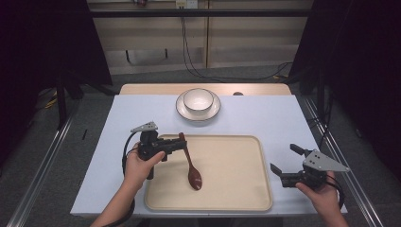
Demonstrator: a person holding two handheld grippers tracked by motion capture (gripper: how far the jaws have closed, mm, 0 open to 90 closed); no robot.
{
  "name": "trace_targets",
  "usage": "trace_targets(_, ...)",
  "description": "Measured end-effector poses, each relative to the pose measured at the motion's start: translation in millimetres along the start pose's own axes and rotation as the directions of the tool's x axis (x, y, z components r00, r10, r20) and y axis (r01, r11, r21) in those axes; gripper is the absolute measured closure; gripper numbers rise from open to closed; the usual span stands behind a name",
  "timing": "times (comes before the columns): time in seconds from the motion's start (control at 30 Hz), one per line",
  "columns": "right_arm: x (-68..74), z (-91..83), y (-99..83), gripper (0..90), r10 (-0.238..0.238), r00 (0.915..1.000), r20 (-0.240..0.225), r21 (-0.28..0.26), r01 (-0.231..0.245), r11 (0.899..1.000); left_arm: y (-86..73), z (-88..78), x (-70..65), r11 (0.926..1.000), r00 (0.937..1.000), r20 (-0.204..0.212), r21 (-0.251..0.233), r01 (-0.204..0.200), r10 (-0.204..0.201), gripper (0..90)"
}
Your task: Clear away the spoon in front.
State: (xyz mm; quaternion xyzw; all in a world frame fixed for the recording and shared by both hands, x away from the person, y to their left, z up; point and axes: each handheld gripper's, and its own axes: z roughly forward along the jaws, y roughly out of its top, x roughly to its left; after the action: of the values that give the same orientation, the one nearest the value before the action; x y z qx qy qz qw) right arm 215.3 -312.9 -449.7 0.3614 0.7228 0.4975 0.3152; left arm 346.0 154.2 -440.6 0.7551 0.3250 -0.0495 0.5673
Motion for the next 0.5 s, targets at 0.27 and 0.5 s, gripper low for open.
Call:
trace_targets(0.27,0.2,0.2,0.0,2.1,-0.001,1.0,0.002,0.001,0.001,1.0,-1.0,1.3,2.2,1.0,0.9999,-0.014,0.002,-0.001,0.001,71.4)
trace_targets(0.5,0.4,0.3,-0.1,2.1,-0.004,1.0,-0.004,0.002,0.004,1.0,-2.3,3.4,3.5,1.0,0.9998,-0.021,0.006,0.006,-0.005,69.0)
